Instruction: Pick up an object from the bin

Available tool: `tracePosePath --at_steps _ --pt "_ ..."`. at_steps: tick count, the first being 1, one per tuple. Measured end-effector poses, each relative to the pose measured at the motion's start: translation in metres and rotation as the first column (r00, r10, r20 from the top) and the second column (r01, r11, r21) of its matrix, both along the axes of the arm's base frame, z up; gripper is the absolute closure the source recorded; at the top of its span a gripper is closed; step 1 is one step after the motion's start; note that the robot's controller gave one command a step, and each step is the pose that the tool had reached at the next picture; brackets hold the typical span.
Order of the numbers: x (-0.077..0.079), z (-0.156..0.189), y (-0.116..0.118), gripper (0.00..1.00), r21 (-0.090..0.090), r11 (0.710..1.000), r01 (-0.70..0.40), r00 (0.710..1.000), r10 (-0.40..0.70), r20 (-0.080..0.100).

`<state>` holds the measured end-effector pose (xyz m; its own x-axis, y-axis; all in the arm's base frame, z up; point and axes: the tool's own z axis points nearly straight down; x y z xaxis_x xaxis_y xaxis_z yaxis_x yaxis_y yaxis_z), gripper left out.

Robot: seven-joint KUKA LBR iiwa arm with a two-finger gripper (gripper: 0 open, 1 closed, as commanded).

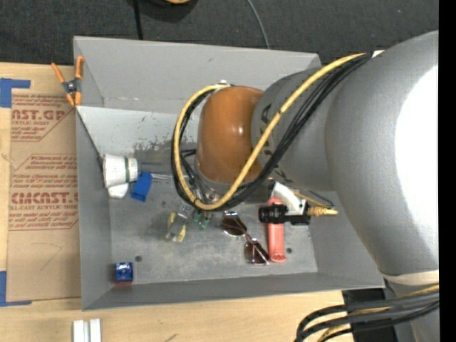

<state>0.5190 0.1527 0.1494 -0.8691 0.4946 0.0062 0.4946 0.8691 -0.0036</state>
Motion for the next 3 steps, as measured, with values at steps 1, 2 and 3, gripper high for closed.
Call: tracePosePath --at_steps 1,2,3 --pt "0.010 0.038 -0.001 1.00 0.002 0.996 -0.086 0.996 0.086 0.012" --pt "0.003 0.050 -0.001 1.00 0.000 0.993 -0.114 0.993 0.114 0.003" --pt "-0.001 0.061 -0.001 1.00 0.001 0.993 -0.119 0.993 0.119 0.010"
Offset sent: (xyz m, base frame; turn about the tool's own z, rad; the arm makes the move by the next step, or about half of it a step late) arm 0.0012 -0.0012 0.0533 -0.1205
